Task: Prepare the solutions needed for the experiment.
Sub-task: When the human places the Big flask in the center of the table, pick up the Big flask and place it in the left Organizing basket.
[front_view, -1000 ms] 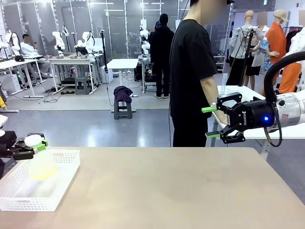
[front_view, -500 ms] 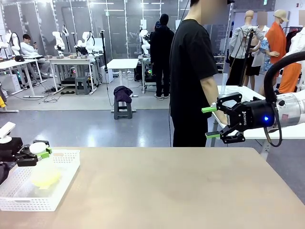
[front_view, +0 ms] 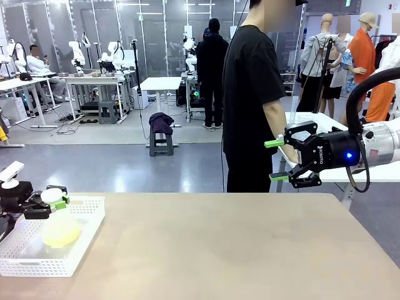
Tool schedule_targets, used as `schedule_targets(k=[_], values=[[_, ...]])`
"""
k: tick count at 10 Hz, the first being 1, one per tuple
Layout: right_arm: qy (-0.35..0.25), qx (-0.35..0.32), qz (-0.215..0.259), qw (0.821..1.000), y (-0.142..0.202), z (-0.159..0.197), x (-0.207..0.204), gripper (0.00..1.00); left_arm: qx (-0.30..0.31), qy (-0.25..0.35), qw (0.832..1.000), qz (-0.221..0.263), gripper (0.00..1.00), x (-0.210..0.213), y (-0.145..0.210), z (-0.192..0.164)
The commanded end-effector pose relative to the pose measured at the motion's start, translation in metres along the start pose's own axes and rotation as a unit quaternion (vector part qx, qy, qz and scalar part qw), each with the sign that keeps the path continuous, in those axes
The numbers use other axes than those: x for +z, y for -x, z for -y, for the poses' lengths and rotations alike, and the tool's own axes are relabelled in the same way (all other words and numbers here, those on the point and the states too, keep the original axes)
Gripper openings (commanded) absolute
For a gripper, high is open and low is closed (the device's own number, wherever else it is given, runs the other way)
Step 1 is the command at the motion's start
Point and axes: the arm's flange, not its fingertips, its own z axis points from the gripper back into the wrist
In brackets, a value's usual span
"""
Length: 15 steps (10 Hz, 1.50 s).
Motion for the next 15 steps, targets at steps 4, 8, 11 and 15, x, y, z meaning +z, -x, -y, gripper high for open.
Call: schedule_targets(k=[4,8,11,15], values=[[-0.002,0.000,-0.002,1.000,0.0002,0.0000,-0.0004,0.81,0.027,0.043,0.999,-0.006,0.61,0.0051,0.0044,-0.0027],[-0.002,0.000,-0.002,1.000,0.0002,0.0000,-0.0004,0.81,0.020,0.021,1.000,-0.004,0.86,0.0020,0.0037,0.0011],[-0.002,0.000,-0.002,1.000,0.0002,0.0000,-0.0004,0.81,0.020,0.021,1.000,-0.004,0.86,0.0020,0.0037,0.0011],[-0.002,0.000,-0.002,1.000,0.0002,0.0000,-0.0004,0.81,0.020,0.021,1.000,-0.004,0.86,0.0020,0.0037,0.0011]])
